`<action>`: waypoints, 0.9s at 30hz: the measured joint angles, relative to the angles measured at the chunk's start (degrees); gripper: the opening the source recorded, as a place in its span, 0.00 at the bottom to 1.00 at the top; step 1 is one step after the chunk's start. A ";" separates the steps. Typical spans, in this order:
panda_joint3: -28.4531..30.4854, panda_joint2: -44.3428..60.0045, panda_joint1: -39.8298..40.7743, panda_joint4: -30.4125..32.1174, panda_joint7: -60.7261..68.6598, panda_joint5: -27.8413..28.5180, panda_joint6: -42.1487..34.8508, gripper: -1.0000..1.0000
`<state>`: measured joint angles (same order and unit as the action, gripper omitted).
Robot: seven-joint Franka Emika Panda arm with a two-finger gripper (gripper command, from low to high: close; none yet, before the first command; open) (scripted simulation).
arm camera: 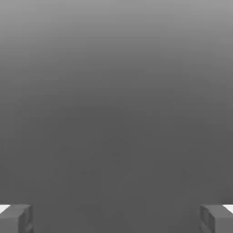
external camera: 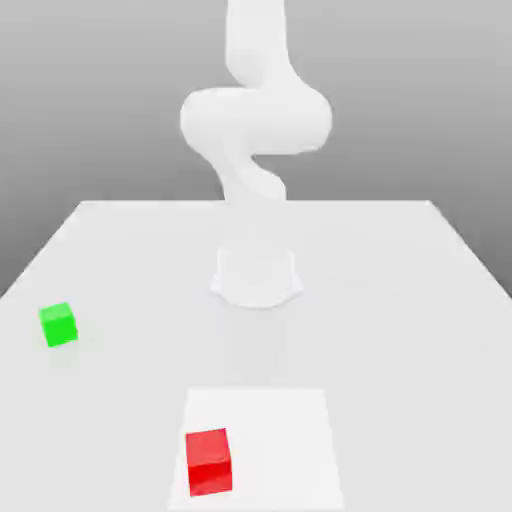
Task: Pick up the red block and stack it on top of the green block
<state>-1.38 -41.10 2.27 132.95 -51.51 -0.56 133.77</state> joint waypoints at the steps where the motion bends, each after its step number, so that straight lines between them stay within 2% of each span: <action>1: -0.60 2.04 0.95 0.50 -2.49 -0.19 0.86 0.50; 16: -7.30 30.43 11.21 7.50 -40.05 1.40 12.80 0.50; 27: -5.48 51.35 12.10 12.08 -66.73 3.75 22.11 0.50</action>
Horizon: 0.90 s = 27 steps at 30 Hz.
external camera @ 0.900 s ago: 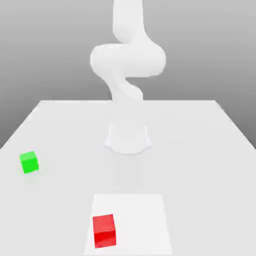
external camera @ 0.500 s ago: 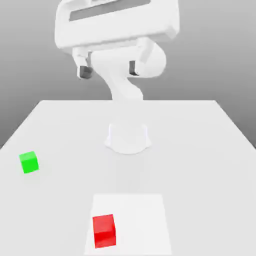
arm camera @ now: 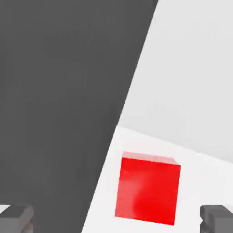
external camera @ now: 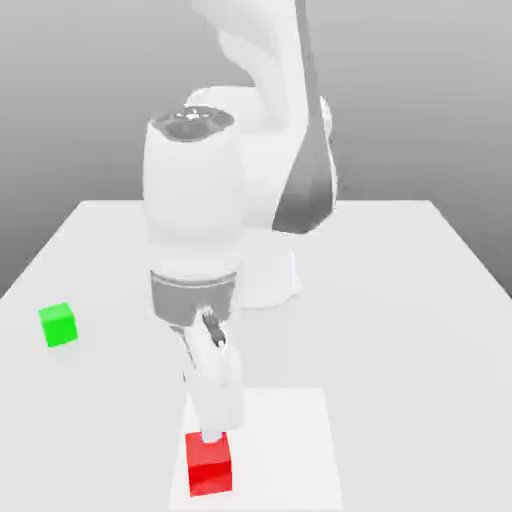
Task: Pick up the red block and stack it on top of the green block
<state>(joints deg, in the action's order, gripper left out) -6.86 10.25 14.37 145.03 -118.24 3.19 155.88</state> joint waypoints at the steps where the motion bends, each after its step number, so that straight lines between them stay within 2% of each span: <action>1: 0.38 2.03 -0.24 -0.15 -0.88 0.46 1.53 0.50; 4: 1.82 8.23 -1.31 -0.97 -2.55 2.05 6.57 0.50; 5: 2.23 9.75 -1.64 -1.20 -2.87 2.43 7.85 0.00; 12: 2.25 9.87 -1.66 -1.21 -2.92 2.46 8.06 0.00; 17: 1.05 0.91 -0.79 0.25 -1.09 -0.22 0.60 0.00; 22: 9.27 -5.03 5.86 4.20 -11.00 0.98 -1.21 0.00; 27: 16.18 -10.77 20.00 8.82 -23.99 2.99 -2.08 0.00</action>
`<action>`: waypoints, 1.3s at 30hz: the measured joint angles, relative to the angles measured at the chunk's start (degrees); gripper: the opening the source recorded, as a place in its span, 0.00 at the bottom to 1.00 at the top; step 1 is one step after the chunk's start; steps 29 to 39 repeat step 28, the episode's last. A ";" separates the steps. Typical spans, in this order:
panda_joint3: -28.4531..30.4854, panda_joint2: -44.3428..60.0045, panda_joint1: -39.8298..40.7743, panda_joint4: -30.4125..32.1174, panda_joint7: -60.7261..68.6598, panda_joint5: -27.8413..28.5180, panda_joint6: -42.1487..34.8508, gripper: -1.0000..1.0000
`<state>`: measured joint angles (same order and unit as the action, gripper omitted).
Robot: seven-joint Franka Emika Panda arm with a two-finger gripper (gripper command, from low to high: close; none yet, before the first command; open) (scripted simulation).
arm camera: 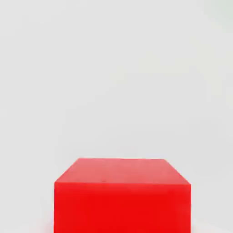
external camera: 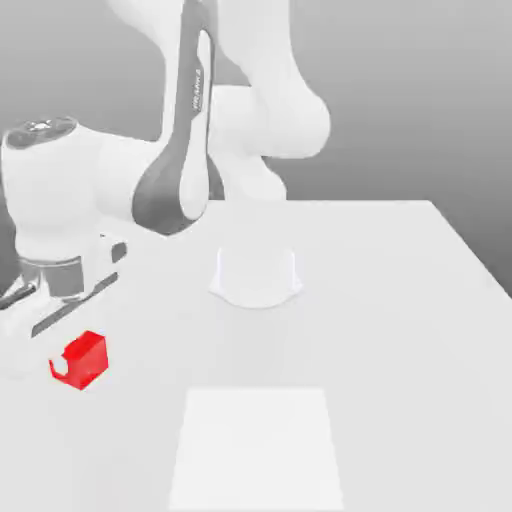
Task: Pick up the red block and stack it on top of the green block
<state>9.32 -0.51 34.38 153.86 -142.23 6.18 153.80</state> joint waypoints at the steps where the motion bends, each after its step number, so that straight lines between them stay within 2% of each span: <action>1: 0.89 -1.13 2.89 0.94 -2.49 0.20 -0.17 0.00; 7: 7.21 -6.84 13.49 6.24 -15.06 -0.58 -0.63 0.00; 11: 8.36 -1.36 13.75 6.68 -13.57 -5.24 5.13 0.00; 14: 6.66 4.60 14.32 6.49 -9.61 -10.93 10.58 0.00; 15: 6.14 5.79 14.62 6.45 -8.79 -12.10 11.65 1.00; 21: 5.91 6.38 14.74 6.43 -8.37 -12.70 12.13 1.00; 28: 6.27 -5.09 16.76 6.90 -15.21 -3.07 1.54 1.00; 39: 6.27 -5.09 16.76 6.90 -15.21 -3.07 1.54 1.00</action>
